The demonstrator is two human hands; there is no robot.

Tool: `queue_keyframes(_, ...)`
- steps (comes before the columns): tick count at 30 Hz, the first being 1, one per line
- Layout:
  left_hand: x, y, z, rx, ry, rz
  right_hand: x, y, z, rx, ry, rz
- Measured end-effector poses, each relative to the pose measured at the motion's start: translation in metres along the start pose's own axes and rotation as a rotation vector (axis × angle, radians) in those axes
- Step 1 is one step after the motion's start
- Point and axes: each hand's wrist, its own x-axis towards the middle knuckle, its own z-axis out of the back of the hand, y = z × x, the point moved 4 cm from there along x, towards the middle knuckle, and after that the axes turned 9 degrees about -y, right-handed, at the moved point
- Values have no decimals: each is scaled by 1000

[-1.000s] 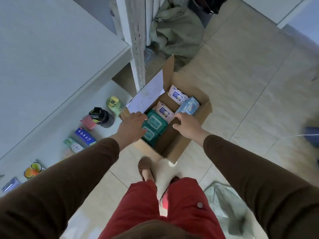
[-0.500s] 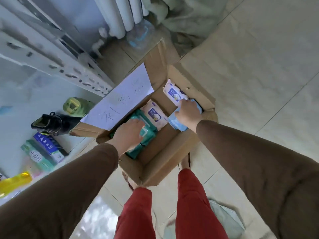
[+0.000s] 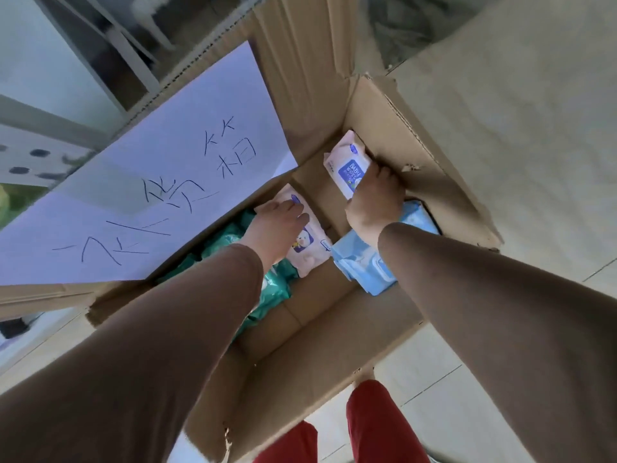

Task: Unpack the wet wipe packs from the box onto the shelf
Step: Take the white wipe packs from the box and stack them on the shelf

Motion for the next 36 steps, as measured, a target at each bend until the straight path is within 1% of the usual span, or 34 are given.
queue_keyframes(1, 6, -1, -6, 27, -49, -38, 2, 3, -7, -10, -44, -7)
queue_keyframes(3, 16, -5, -17, 65, -45, -127, 5, 8, -15, -39, -108, 14)
queue_keyframes(4, 21, -6, -21, 96, -23, -143, 7, 10, -19, -62, -114, 44)
queue_keyframes(7, 29, -9, -13, 188, -19, -113, 12, 15, -25, -108, -74, 131)
queue_keyframes(9, 25, -12, -3, 223, -25, -83, 16, 16, -20, -95, -27, 118)
queue_keyframes(12, 10, -16, 12, 329, 6, -127, 13, 21, 0, -63, 13, 165)
queue_keyframes(15, -17, -17, 42, 293, -51, -131, -4, 28, 38, 65, 12, 230)
queue_keyframes(16, -29, -17, 56, 256, -78, -109, -12, 30, 52, 109, 41, 247)
queue_keyframes(18, -59, -17, 84, 175, -60, -37, -32, 32, 82, 164, 125, 260)
queue_keyframes(20, -95, -15, 111, 97, -26, 56, -54, 33, 115, 270, 202, 224)
queue_keyframes(23, -163, -11, 151, 56, -34, 153, -91, 35, 167, 507, 325, 94)
queue_keyframes(25, -216, -5, 176, 1, -19, 241, -121, 43, 207, 590, 376, 44)
queue_keyframes(27, -278, 6, 203, -98, -41, 386, -160, 60, 249, 643, 416, 69)
queue_keyframes(29, -345, 20, 225, -223, -123, 518, -208, 82, 291, 712, 442, 103)
queue_keyframes(33, -490, 46, 253, -417, -255, 715, -318, 142, 363, 836, 374, 183)
queue_keyframes(36, -596, 65, 270, -507, -357, 833, -399, 198, 403, 937, 381, 261)
